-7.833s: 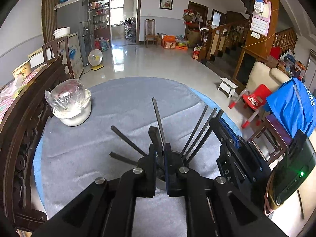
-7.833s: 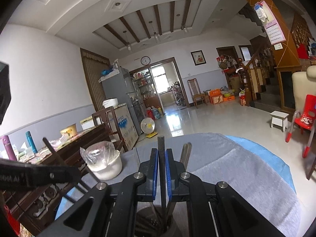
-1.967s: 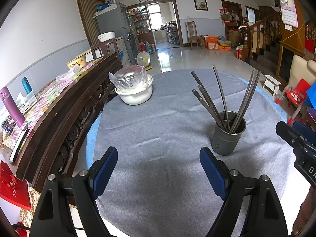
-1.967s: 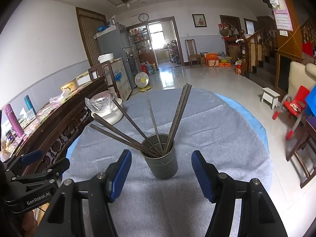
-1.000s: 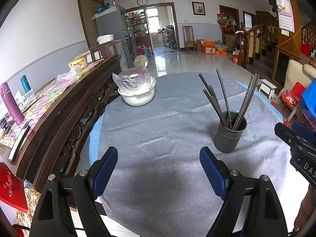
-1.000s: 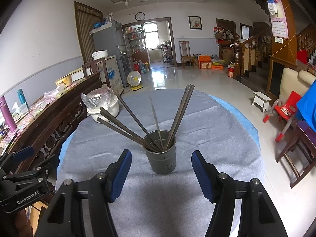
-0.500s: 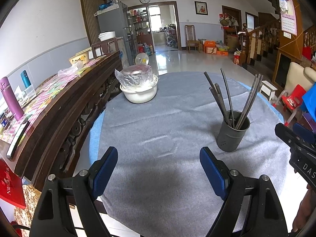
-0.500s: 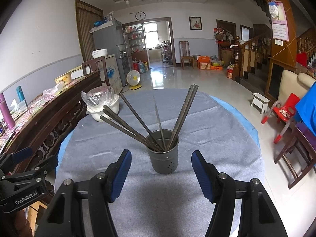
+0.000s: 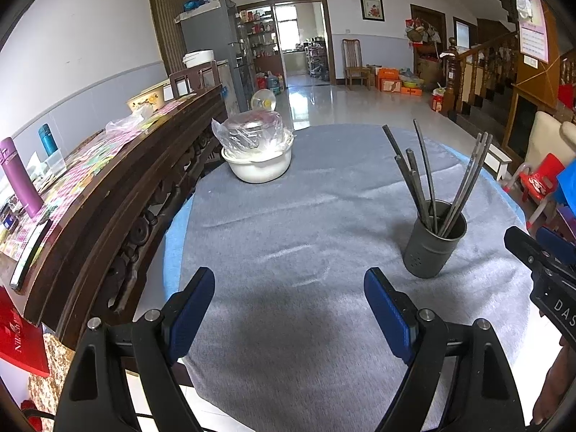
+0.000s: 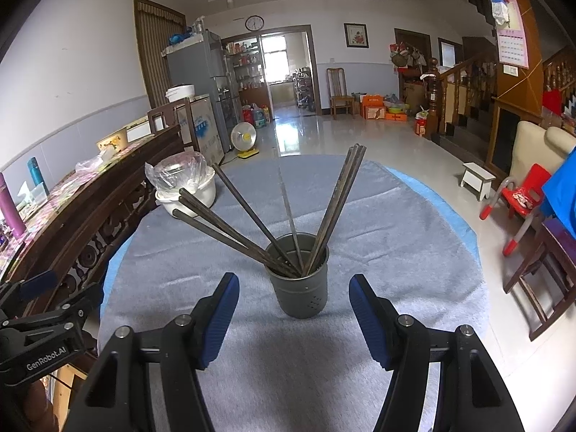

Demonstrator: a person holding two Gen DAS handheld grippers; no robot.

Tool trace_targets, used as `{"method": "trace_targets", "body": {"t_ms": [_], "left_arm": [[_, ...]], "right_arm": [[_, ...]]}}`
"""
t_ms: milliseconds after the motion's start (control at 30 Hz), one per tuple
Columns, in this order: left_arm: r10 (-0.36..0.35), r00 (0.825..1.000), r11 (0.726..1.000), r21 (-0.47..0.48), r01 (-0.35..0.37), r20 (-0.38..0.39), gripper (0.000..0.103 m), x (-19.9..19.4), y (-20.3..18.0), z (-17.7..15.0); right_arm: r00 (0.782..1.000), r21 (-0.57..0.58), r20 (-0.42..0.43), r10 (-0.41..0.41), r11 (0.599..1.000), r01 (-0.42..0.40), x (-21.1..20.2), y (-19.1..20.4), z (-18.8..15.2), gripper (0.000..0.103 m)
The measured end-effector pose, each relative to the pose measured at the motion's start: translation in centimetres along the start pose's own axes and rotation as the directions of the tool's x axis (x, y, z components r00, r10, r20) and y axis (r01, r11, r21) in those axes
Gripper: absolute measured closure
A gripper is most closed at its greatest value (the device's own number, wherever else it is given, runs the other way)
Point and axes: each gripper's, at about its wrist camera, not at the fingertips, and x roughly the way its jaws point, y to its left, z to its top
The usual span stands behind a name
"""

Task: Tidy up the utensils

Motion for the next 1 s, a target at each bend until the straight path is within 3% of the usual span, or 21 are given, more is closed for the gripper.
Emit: {"method": "trace_targets", "body": {"t_ms": [1000], "left_arm": [[0.011, 1.0, 1.0, -0.011, -0.011, -0.002, 0.018, 0.13, -0.08, 0.38]], "right_arm": [[1.0, 0.01, 0.005, 0.015, 1.0, -0.015, 0.34, -0.44, 0.68, 0.035]]}}
